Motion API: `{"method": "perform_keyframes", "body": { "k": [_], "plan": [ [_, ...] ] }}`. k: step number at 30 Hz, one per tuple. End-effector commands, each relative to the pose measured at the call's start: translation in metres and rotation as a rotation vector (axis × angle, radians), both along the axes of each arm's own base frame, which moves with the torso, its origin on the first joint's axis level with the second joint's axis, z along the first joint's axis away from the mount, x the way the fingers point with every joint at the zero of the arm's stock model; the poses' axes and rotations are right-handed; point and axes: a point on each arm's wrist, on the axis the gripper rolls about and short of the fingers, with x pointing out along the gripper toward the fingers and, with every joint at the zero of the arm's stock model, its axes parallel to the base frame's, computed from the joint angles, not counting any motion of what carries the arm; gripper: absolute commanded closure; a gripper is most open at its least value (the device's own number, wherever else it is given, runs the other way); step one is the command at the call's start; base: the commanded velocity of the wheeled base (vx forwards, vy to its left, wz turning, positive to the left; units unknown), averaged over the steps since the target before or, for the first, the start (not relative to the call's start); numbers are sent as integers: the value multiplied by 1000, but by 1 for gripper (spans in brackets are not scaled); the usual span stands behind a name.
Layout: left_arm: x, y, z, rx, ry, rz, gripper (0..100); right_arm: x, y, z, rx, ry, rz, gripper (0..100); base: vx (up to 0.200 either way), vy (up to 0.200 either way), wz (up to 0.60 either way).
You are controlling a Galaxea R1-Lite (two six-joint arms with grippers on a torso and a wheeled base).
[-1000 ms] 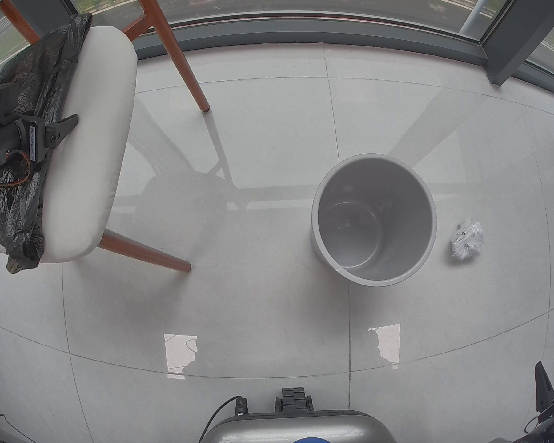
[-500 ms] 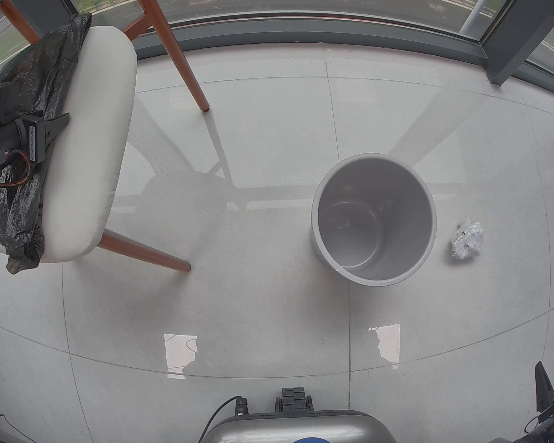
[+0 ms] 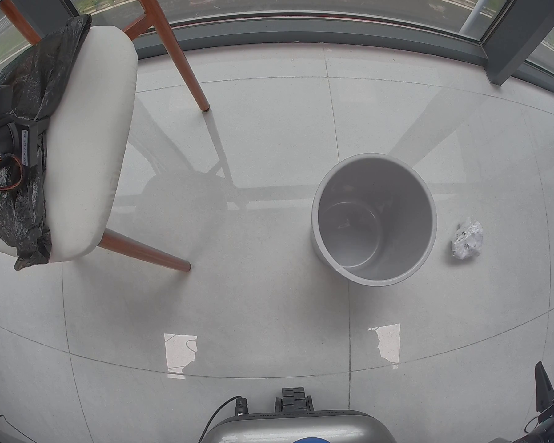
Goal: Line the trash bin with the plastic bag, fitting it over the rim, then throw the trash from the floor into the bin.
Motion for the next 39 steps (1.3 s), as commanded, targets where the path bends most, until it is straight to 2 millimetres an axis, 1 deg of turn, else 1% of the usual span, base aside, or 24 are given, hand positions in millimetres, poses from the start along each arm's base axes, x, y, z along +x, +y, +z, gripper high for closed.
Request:
{"method": "perform_keyframes", "body": {
  "k": [1,5,6,10,11,14,16,21,28,32,33,37,39],
  "plan": [
    [-3,0,7,1,-28,-5,100,0,0,-5,0,1,-1,0,0,0,0],
    [-5,-1,16,1,-57,-9,100,0,0,-5,0,1,-1,0,0,0,0],
    [-8,-2,23,-2,-60,-17,100,0,0,-5,0,1,-1,0,0,0,0],
    [-29,-8,38,-28,-48,-48,100,0,0,-5,0,1,1,0,0,0,0],
    [-37,-14,39,-50,-38,-90,100,0,0,-5,0,1,-1,0,0,0,0],
    [-53,-23,40,-106,-22,-165,100,0,0,-5,0,1,-1,0,0,0,0],
    [-60,-29,40,-148,1,-229,100,0,0,-5,0,1,1,0,0,0,0],
    [-68,-37,41,-227,27,-390,100,0,0,-5,0,1,-1,0,0,0,0],
    [-71,-43,39,-352,93,-572,100,0,0,-5,0,1,-1,0,0,0,0],
    [-71,-46,40,-428,125,-623,100,0,0,-5,0,1,-1,0,0,0,0],
    [-71,-47,40,-439,132,-635,100,0,0,-5,0,1,-1,0,0,0,0],
    [-73,-59,38,-448,182,-784,100,0,0,-5,0,1,1,0,0,0,0],
    [-73,-61,38,-447,187,-808,100,0,0,-5,0,1,-1,0,0,0,0]
  ]
}}
